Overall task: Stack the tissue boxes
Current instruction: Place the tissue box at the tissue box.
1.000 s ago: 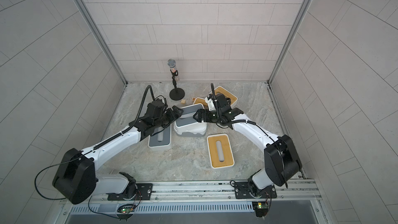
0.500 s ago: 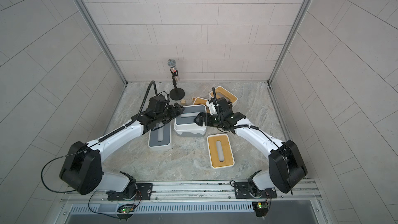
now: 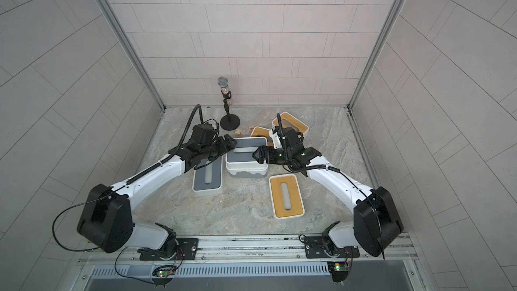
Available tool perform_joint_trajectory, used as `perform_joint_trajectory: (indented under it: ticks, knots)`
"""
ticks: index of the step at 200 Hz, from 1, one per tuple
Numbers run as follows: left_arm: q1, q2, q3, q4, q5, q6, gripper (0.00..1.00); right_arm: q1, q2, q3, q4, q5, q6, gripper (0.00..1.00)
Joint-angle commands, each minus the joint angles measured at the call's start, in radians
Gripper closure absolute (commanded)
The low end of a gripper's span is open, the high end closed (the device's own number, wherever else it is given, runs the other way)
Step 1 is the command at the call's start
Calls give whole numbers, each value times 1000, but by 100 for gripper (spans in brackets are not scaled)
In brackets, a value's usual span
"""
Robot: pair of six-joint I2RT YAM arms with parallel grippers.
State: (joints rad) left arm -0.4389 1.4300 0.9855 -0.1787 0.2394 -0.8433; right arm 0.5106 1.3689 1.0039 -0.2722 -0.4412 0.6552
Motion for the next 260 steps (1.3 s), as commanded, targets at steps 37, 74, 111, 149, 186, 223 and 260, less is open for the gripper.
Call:
perform_joint_trajectory:
  ticks: [37, 74, 111, 149, 186, 223, 260]
  knots:
    - [6, 17, 61, -13, 35, 24, 11, 17, 31, 50, -33, -4, 6, 1]
    - [5, 22, 81, -31, 47, 35, 11, 32, 18, 29, -10, -12, 24, 1]
    - [4, 19, 96, -55, 64, 36, 11, 40, 9, 4, 10, -20, 49, 1]
    - [0, 13, 104, -85, 69, 46, 11, 48, 0, -13, 32, -24, 65, 0]
    - [-2, 10, 117, -152, 35, 49, 11, 48, 0, -14, 18, 0, 46, 1]
    - [-1, -9, 114, -168, 15, 34, 11, 36, -1, -4, -4, 43, -4, 1]
    - [-3, -32, 83, -163, 31, 15, 12, 32, 34, 34, -41, 35, -22, 1]
